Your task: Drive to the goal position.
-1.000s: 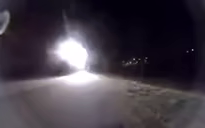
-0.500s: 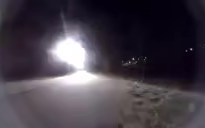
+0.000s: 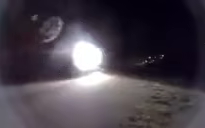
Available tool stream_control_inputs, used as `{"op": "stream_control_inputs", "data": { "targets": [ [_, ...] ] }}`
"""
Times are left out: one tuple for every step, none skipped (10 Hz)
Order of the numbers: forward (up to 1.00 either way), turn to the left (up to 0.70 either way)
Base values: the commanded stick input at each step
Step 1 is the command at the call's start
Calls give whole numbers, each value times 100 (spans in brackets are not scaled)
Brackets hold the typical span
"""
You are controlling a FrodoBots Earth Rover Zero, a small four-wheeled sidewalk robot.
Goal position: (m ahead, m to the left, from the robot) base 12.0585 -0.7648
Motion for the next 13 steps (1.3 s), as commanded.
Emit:
{"op": "stream_control_inputs", "data": {
  "targets": [
    [100, 37],
    [100, 39],
    [100, 15],
    [100, 0],
    [100, 0],
    [100, 17],
    [100, 9],
    [100, 0],
    [100, 0],
    [100, 0],
    [100, 0],
    [100, 0],
    [100, 0]
  ]
}}
